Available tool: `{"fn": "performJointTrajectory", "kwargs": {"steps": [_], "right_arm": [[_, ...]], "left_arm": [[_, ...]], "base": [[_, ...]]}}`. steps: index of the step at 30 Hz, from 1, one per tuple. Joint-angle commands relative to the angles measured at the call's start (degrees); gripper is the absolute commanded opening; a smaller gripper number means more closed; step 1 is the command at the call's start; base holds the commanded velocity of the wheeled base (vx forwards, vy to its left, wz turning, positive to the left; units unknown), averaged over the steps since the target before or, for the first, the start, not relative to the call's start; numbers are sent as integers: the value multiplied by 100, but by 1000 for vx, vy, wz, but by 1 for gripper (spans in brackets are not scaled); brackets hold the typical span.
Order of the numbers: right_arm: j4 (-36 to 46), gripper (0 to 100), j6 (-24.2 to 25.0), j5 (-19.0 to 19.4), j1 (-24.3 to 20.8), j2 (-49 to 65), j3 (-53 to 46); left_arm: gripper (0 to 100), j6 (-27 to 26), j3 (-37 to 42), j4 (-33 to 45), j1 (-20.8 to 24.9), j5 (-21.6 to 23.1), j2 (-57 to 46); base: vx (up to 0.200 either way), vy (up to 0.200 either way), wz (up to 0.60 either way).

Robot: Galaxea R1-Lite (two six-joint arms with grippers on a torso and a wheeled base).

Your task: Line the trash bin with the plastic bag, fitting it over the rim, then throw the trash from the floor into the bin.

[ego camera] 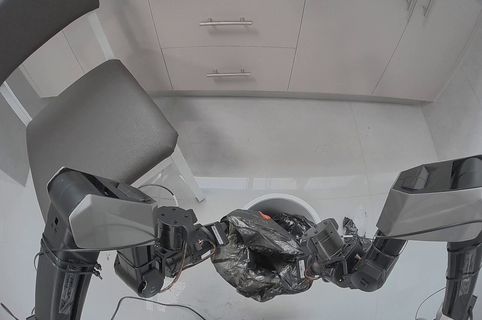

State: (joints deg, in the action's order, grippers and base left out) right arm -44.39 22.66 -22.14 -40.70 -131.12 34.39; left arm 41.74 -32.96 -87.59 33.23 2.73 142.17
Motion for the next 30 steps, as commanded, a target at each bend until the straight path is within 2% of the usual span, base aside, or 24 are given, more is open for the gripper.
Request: {"fn": "performJointTrajectory", "kwargs": {"steps": [1,14,25,26,28,30], "right_arm": [[0,0,10,-1,36,-71,-11],[-167,0,-60,-1,300,192,-29],[-202,0,-350,-1,572,755,-82],[-474,0,-535,17,775,746,-20],[-598,0,-667,34,854,746,-2],[-870,0,-895,87,1029,737,6]], "left_arm": [[0,1,0,-4,-1,-1,-5],[0,1,0,-13,8,-9,-66],[0,-87,-131,49,69,-88,-453],[0,-254,-210,154,69,-97,-444],[0,-368,-228,234,69,-106,-462],[0,-650,-342,559,69,-308,-541]], "base": [[0,0,0],[0,0,0],[0,0,0],[0,0,0],[0,0,0],[0,0,0]]}}
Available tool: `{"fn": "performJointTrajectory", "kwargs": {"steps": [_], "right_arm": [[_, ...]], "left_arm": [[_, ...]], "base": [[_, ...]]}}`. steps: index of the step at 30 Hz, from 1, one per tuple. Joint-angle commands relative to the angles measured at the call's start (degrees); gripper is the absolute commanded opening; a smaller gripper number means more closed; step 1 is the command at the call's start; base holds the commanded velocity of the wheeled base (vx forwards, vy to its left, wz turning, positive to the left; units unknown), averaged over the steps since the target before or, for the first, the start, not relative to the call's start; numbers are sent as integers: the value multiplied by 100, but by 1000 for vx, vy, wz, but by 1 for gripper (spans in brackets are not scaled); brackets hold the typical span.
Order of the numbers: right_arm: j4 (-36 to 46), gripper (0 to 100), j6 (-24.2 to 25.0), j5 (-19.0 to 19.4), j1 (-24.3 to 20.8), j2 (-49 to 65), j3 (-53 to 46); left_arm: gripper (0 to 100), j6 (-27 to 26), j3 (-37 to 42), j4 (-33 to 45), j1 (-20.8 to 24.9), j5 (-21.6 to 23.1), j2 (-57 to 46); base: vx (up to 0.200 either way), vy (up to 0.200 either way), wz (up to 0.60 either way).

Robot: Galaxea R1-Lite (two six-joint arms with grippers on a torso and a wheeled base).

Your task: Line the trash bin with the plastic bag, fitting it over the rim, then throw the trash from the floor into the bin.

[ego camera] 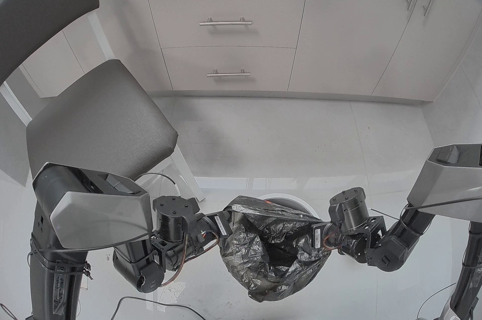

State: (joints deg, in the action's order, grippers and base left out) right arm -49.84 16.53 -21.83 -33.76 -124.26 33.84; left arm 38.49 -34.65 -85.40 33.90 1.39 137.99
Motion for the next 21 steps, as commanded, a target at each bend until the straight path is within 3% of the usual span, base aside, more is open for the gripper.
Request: {"fn": "performJointTrajectory", "kwargs": {"steps": [1,4,10,15,21], "right_arm": [[-334,0,-291,56,343,51,70],[-448,0,-361,179,493,-37,158],[-518,0,-352,487,704,-248,237],[-1230,0,-405,777,862,-529,228],[-1415,0,-519,900,915,-714,255]], "left_arm": [[0,-342,-192,374,2,-200,-132],[0,-667,-473,1324,55,-517,-430],[0,-693,-930,2545,178,-534,-879],[0,-693,-1035,2783,336,-534,-984],[0,-693,-1097,2827,556,-534,-1063]], "base": [[0,0,0],[0,0,0],[0,0,0],[0,0,0],[0,0,0]]}}
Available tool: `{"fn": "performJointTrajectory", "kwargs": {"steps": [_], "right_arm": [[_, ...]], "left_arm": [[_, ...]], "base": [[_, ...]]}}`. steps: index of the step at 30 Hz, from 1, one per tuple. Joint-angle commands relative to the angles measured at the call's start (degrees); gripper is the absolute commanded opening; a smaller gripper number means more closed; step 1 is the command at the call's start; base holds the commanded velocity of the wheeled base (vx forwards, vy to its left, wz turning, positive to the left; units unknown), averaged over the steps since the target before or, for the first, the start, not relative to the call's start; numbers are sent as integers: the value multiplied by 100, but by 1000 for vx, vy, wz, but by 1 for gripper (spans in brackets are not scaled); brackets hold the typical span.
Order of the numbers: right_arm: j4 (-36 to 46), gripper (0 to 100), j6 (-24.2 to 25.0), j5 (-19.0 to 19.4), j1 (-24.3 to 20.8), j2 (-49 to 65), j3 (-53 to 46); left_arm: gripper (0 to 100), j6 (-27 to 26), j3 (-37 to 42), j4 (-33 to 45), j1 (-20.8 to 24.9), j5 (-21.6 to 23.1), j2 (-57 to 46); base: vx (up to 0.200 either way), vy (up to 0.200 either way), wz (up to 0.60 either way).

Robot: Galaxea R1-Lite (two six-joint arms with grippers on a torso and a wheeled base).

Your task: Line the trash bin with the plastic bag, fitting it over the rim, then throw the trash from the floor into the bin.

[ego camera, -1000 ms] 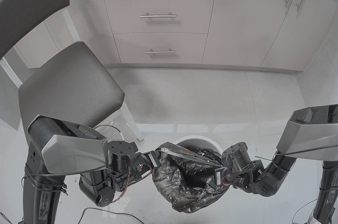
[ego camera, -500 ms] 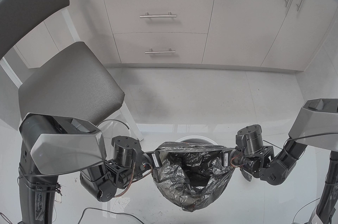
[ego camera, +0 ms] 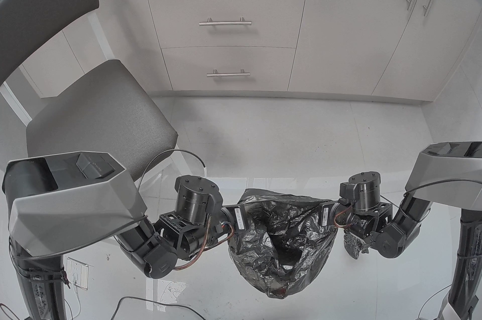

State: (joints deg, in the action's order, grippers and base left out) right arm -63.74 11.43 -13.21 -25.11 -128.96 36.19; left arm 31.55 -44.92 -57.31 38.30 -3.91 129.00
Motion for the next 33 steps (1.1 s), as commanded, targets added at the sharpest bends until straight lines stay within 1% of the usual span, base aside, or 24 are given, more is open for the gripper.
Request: {"fn": "performJointTrajectory", "kwargs": {"steps": [1,3,5,8,15,19,27,33], "right_arm": [[-156,0,-10,161,50,-305,19],[-279,0,-10,188,50,-349,19],[-692,0,-45,196,77,-551,10],[-964,0,-54,196,85,-691,-7],[-1070,0,-45,214,165,-762,63],[-1307,0,-45,311,165,-779,63],[-1632,0,-36,311,165,-762,28],[-1676,0,-36,320,165,-762,19]], "left_arm": [[0,0,-140,150,134,-4,-165],[0,0,-166,202,134,5,-156],[0,0,-184,299,134,-4,-130],[0,-8,-201,308,125,-4,-59],[0,-17,-201,326,98,-4,37],[0,-17,-201,352,98,-4,64],[0,-17,-201,352,46,-4,108],[0,-26,-201,352,-7,-4,160]], "base": [[0,0,0],[0,0,0],[0,0,0],[0,0,0],[0,0,0],[0,0,0],[0,0,0],[0,0,0]]}}
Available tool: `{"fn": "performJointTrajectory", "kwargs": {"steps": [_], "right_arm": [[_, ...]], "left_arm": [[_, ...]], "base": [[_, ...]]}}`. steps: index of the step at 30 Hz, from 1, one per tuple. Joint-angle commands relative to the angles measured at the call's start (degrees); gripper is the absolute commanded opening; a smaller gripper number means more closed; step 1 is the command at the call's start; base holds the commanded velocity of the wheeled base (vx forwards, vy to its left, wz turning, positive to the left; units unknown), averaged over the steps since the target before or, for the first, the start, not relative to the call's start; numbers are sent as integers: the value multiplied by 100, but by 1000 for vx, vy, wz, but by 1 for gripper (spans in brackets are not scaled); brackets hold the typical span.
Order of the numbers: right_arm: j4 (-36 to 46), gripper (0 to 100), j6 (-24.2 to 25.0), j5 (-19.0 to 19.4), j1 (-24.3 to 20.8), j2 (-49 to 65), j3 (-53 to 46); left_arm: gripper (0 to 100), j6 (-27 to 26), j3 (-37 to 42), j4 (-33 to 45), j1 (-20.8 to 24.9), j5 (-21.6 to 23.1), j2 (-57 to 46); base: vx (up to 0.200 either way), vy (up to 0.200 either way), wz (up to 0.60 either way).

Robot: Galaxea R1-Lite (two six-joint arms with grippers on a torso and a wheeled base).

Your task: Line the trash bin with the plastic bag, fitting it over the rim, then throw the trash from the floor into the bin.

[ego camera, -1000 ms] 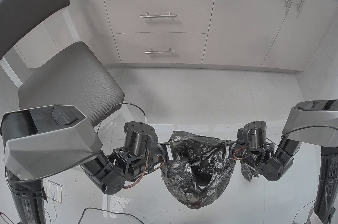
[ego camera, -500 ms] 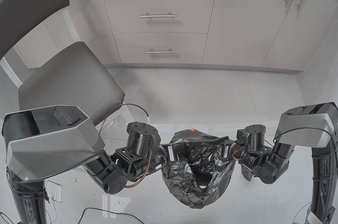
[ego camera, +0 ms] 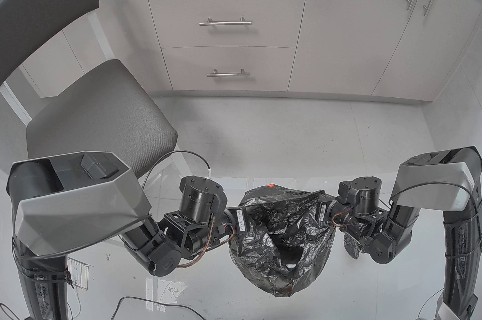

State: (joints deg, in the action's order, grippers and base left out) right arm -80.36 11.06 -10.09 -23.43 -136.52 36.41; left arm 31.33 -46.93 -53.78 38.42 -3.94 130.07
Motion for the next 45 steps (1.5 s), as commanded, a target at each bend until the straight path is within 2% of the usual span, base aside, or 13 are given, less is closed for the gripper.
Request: {"fn": "performJointTrajectory", "kwargs": {"steps": [1,2,11,19,24,27,30,42,45], "right_arm": [[-15,0,2,-1,-12,-6,-11],[-15,100,2,7,-12,3,-29],[-103,100,19,43,-12,-50,-38],[-138,100,37,60,-48,-94,-38],[-481,100,37,60,-83,-50,-143],[-604,100,37,289,-241,100,-381],[-612,100,37,297,-294,29,-381],[-577,100,28,289,-127,-243,-143],[-586,100,28,254,-92,-270,-64]], "left_arm": [[0,5,0,0,-19,-2,53],[100,-4,0,0,-19,-2,53],[100,-22,9,-18,-19,-28,132],[100,-241,35,-53,-28,-81,220],[100,-259,26,-71,-28,-230,282],[100,-364,26,-71,-28,-239,370],[100,-514,35,-97,-28,-283,431],[100,-830,-70,-80,-90,-406,581],[100,-821,-220,-62,-133,-582,589]], "base": [[0,0,0],[0,0,0],[0,0,0],[0,0,0],[0,0,0],[0,0,0],[0,0,0],[0,0,0],[0,0,0]]}}
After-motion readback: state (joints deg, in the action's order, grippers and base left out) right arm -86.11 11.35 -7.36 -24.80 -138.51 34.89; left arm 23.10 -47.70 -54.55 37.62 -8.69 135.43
